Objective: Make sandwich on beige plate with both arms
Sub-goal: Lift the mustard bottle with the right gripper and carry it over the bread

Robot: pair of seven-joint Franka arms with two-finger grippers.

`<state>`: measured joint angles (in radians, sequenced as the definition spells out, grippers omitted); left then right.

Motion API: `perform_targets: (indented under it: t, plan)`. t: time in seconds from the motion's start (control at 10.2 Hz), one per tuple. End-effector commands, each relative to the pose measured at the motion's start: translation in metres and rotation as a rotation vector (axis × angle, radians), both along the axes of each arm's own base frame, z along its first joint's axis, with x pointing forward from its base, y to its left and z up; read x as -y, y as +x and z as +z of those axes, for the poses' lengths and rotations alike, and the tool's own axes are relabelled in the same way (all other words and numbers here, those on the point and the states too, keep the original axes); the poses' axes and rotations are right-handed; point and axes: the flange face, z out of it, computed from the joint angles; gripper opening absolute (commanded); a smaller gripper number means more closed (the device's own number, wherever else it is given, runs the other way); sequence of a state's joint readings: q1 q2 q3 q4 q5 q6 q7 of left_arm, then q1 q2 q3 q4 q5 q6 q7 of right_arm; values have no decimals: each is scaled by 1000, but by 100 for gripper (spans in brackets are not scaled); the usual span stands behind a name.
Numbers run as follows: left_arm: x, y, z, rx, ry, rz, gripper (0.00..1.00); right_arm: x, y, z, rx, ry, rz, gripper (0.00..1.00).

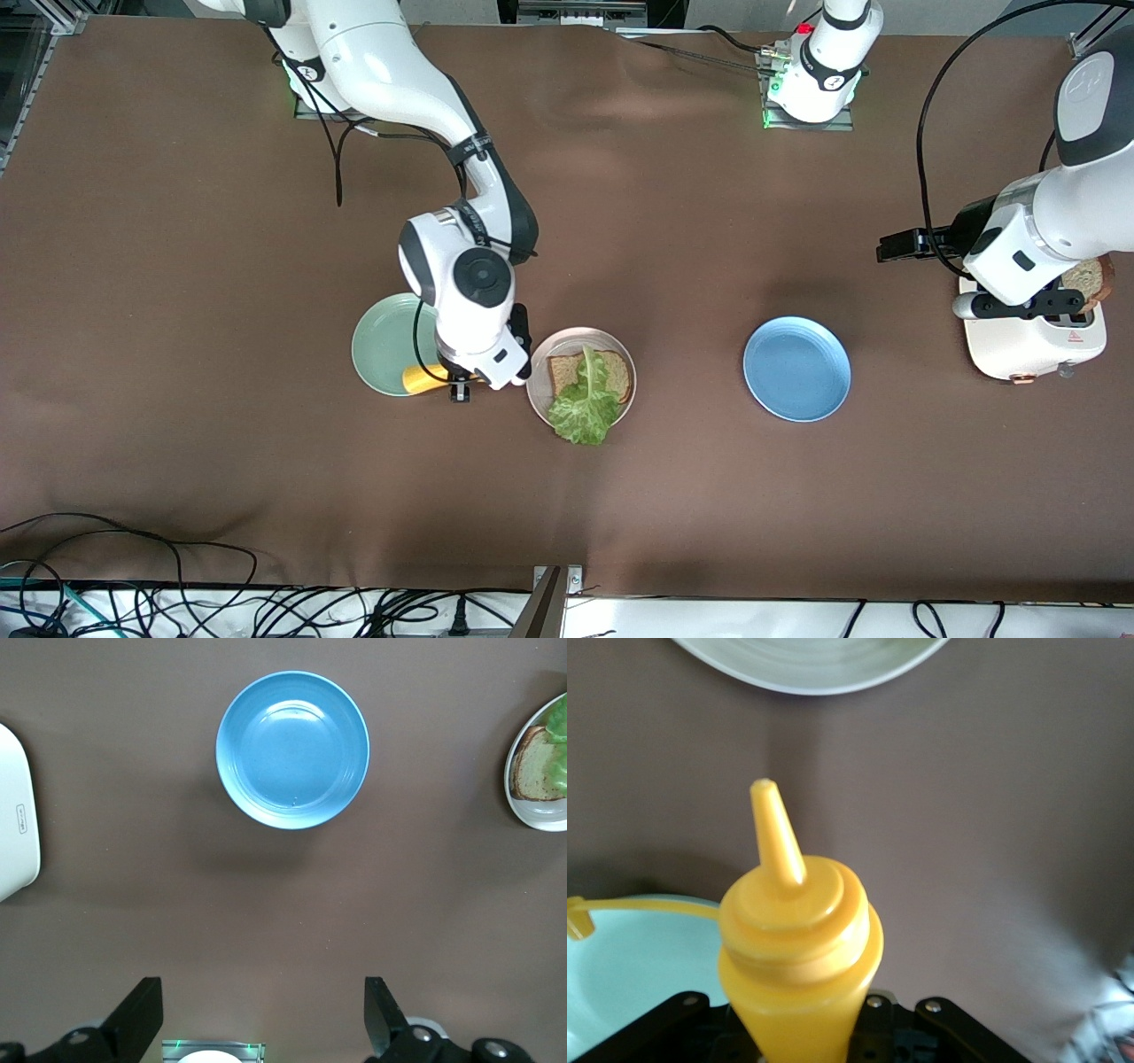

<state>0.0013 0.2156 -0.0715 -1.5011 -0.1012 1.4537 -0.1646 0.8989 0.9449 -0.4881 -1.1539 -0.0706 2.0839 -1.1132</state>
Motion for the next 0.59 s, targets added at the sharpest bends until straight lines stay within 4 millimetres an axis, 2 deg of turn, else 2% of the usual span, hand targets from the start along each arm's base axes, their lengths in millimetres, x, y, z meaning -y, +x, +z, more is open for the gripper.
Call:
perform_targets:
  t: [0.0,0.2,0.29,0.49]
  plan:
    - [-1,-1,2,5,-22,-13,100,-45,-10,-3,149,-141,147,15]
    - [-1,-1,2,5,-22,-11,100,-74,-24,2,230,-257,264,15]
    - [-1,-1,2,5,-22,-13,100,-81,-29,4,263,-316,301,15]
    - [0,-1,2,5,-24,-13,100,-101,-46,-4,326,-415,354,15]
